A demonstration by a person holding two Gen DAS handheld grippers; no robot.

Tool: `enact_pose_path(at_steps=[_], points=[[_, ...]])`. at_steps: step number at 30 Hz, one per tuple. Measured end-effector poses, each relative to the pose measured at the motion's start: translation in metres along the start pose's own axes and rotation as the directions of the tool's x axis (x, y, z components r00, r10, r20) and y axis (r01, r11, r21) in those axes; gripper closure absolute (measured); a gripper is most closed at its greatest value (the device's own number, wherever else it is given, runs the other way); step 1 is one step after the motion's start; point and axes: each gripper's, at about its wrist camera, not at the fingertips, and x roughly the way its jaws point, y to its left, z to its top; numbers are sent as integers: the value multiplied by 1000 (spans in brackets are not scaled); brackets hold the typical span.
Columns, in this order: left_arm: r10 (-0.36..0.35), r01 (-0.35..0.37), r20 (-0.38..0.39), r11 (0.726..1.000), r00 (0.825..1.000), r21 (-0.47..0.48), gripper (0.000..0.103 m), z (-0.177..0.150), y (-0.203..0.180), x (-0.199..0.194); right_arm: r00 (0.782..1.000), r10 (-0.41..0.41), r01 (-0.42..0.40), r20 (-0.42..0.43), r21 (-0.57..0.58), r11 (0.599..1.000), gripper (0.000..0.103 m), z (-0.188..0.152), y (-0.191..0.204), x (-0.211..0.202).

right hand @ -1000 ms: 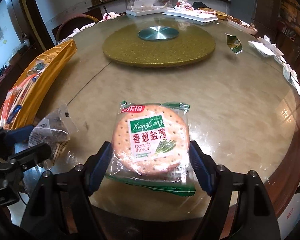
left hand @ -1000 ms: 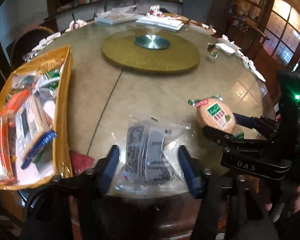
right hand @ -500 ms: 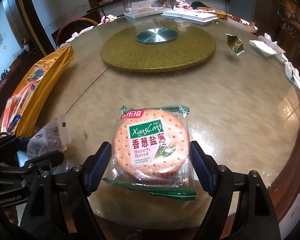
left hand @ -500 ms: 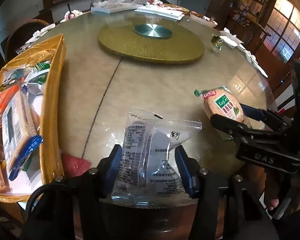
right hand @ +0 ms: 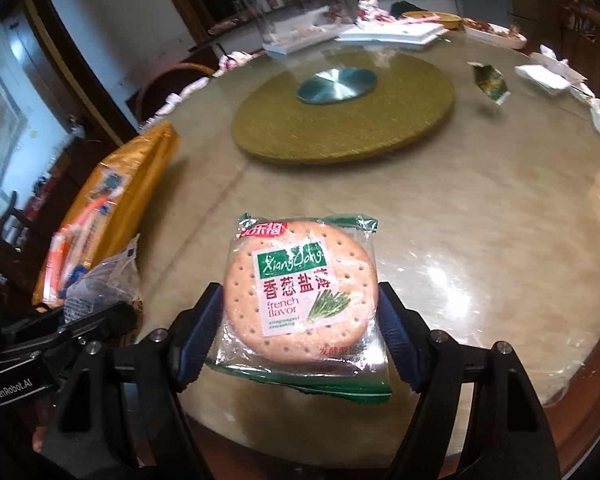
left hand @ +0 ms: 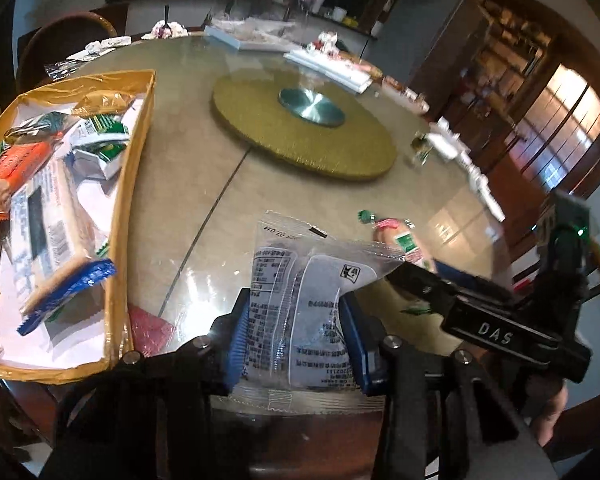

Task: Organize snacks
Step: 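Carry clear bag and round cracker pack back toward the white tray, then lower clear bag and cracker pack into the tray and open both tools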

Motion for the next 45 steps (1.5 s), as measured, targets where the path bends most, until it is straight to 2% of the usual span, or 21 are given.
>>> enact_pose_path(at_steps=[5, 9, 16, 25, 29, 34, 37, 39, 45], points=[[-48, 49, 67, 998, 997, -25, 61, 10, 4, -31, 995, 82, -80, 59, -40, 996, 27, 12, 33, -17], [-40, 45, 121, 998, 992, -42, 61, 19, 14, -57, 986, 149, -142, 77, -92, 986, 27, 30, 67, -21], [29, -3, 182, 990, 983, -142, 61, 38, 61, -93, 975, 220, -212, 30, -174, 962, 27, 55, 126, 0], [175, -110, 233, 957, 957, -269, 61, 67, 139, -117, 964, 260, -265, -56, -263, 928, 27, 87, 200, 47], [211, -134, 227, 940, 951, -313, 61, 77, 171, -113, 960, 261, -278, -98, -280, 919, 27, 99, 222, 72], [236, -161, 194, 928, 952, -336, 61, 87, 198, -100, 956, 252, -288, -152, -302, 909, 27, 105, 242, 103], [256, -191, 150, 918, 955, -348, 61, 92, 212, -85, 967, 200, -242, -157, -333, 911, 27, 105, 250, 119], [261, -205, 120, 913, 958, -352, 61, 92, 219, -76, 964, 199, -249, -176, -336, 908, 27, 106, 253, 128], [304, -265, 59, 897, 951, -355, 61, 95, 230, -61, 965, 162, -228, -208, -345, 911, 27, 103, 261, 147]])
